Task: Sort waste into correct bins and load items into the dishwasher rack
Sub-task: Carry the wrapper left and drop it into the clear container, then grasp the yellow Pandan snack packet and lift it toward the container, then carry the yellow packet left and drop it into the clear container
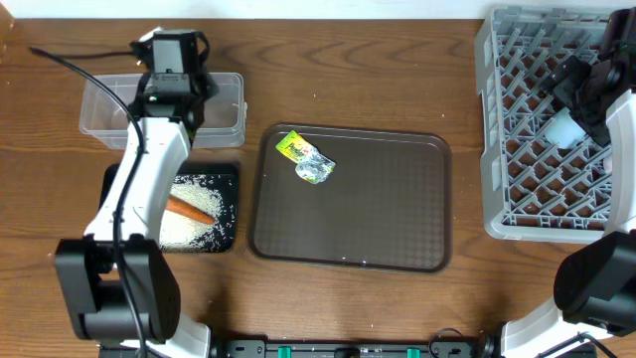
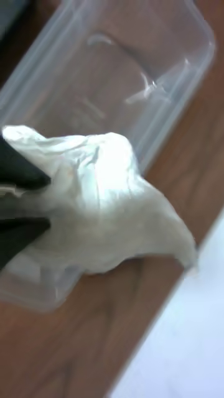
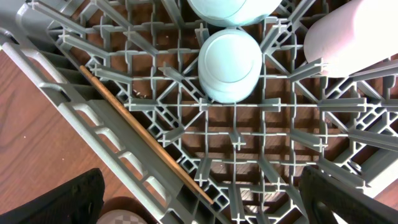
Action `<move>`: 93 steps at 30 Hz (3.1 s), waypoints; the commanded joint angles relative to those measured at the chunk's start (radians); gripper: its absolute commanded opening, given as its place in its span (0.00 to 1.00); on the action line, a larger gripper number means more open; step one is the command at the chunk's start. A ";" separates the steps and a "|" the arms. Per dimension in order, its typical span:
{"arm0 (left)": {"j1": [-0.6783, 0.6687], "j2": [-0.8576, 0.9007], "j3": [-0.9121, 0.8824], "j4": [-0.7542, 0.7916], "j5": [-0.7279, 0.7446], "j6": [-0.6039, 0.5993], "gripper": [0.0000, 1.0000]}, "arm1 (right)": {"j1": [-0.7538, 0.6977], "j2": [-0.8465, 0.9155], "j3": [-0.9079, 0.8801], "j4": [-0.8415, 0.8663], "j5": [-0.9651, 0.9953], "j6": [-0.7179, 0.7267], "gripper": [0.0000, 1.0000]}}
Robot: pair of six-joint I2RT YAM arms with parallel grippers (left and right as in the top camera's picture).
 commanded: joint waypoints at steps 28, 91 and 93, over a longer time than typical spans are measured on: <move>-0.256 -0.184 -0.026 -0.209 0.591 -0.020 0.75 | -0.004 0.002 0.002 -0.002 0.000 0.017 0.99; -0.193 -0.119 0.010 -0.222 -0.340 -0.336 0.12 | 0.012 0.002 0.002 -0.001 0.000 0.017 0.99; -0.145 -0.105 0.010 -0.220 -0.330 -0.375 0.17 | 0.012 0.002 0.002 -0.002 0.000 0.017 0.99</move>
